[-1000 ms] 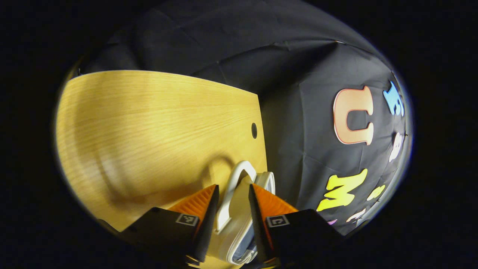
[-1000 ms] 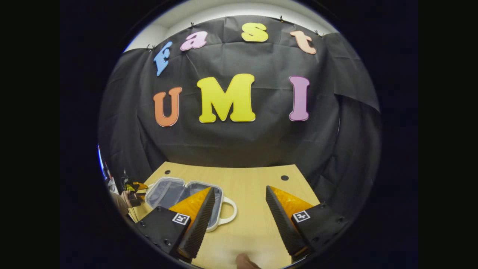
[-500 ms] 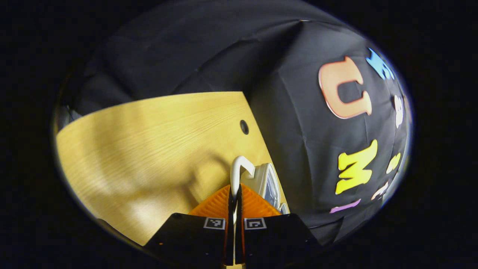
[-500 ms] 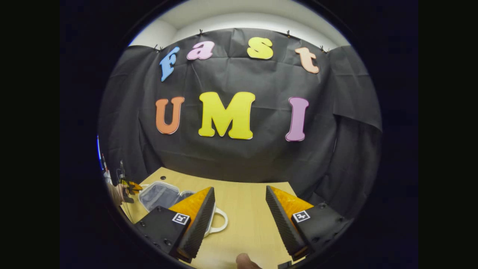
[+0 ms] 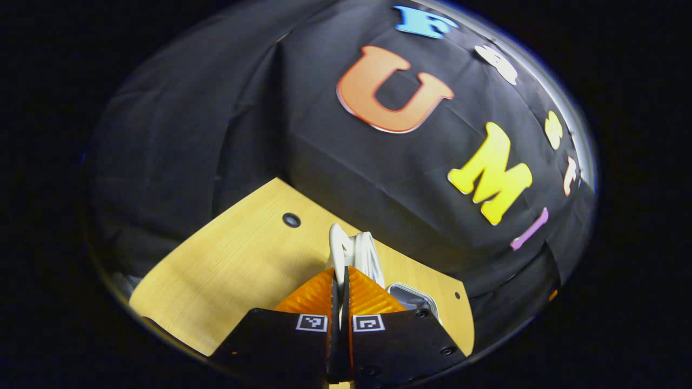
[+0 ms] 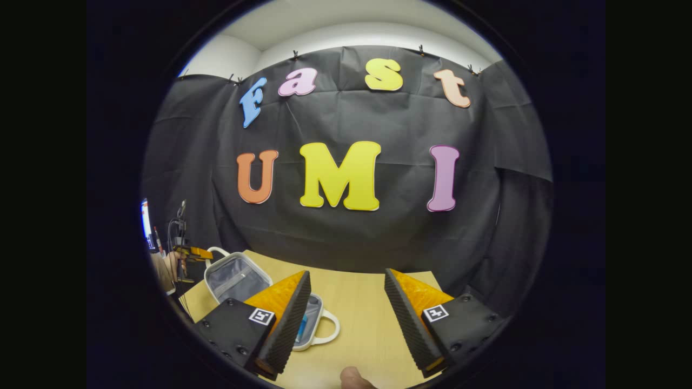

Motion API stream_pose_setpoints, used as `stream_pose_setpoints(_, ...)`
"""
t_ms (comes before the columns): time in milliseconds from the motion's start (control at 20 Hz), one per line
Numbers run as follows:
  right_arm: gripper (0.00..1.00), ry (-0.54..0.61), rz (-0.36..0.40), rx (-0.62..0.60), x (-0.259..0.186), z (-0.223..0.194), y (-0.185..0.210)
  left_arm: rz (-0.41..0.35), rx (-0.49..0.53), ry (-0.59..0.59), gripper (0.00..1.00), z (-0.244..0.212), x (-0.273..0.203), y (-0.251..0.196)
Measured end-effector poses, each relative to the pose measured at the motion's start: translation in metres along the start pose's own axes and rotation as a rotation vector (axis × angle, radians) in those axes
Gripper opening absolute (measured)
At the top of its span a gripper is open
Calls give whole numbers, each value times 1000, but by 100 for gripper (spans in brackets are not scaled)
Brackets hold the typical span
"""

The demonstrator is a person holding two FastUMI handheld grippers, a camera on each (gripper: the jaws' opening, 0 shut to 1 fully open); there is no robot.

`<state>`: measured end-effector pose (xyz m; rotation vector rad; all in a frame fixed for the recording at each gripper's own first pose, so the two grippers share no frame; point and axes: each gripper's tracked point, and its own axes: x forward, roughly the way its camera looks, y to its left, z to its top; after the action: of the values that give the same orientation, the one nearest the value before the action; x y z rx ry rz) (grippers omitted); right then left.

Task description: First open the suitcase, pack the skin care products into it, and then close the suitcase.

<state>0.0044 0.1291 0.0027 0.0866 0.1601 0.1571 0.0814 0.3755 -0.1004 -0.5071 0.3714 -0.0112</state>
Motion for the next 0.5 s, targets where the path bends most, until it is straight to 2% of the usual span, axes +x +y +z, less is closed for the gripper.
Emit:
stream_pose_setpoints(150, 81, 8, 30, 17, 4, -2, 0, -8, 125, -28, 3, 11, -6, -45)
stream_pose_setpoints(300, 81, 34, 39, 18, 6, -12, -5, -21, 201, -24, 3, 9, -14, -86)
stream_pose_setpoints(500, 81, 48, 48, 26, 4, -17, -11, -58, 366, -21, 3, -7, -18, -143)
